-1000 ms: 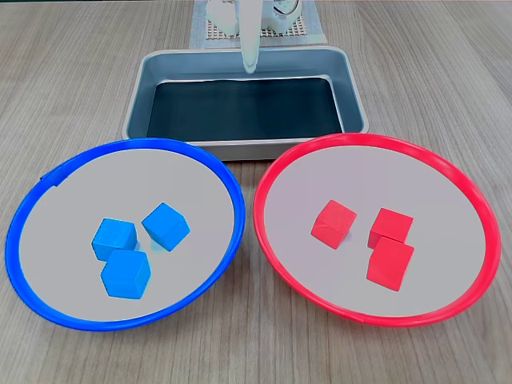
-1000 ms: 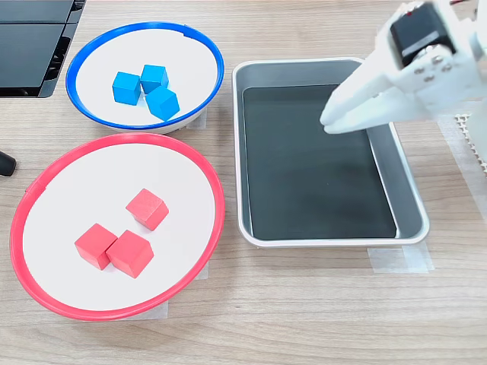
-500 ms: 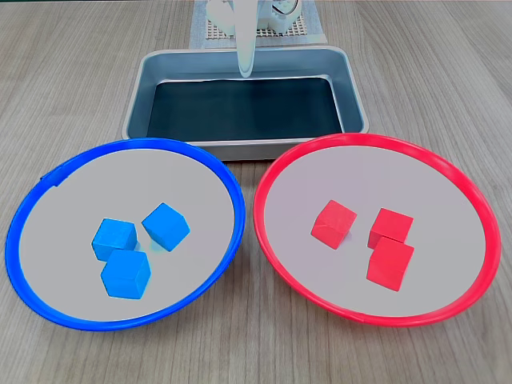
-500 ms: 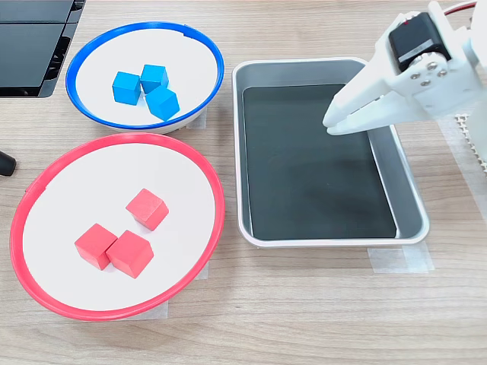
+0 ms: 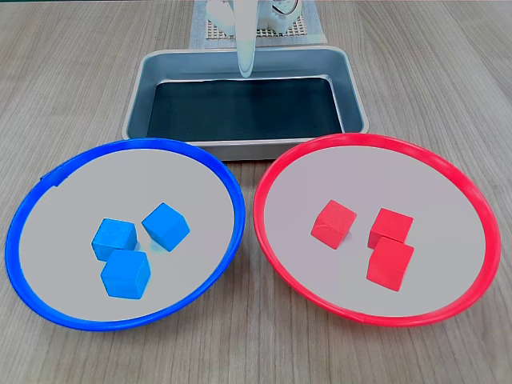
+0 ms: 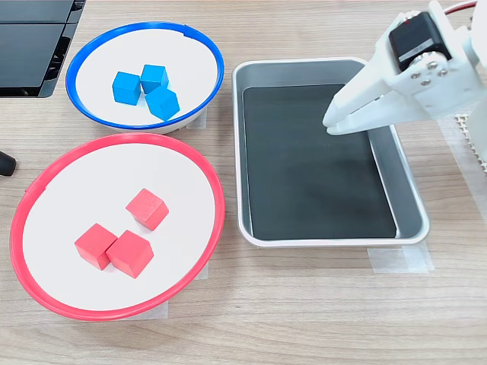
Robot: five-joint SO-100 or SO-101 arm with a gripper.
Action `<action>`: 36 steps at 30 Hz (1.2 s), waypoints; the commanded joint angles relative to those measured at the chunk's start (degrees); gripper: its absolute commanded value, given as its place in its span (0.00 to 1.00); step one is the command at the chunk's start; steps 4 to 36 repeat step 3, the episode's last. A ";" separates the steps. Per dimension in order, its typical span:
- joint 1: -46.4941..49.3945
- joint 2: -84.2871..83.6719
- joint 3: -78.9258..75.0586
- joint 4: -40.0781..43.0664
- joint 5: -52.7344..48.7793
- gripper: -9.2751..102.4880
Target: Move six blocks tray to matching dishes
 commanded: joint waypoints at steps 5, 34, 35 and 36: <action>0.09 1.23 -0.26 -0.35 -0.35 0.08; 0.09 1.23 -0.26 -0.35 -0.35 0.08; 0.09 1.23 -0.26 -0.35 -0.35 0.08; 0.09 1.23 -0.26 -0.35 -0.35 0.08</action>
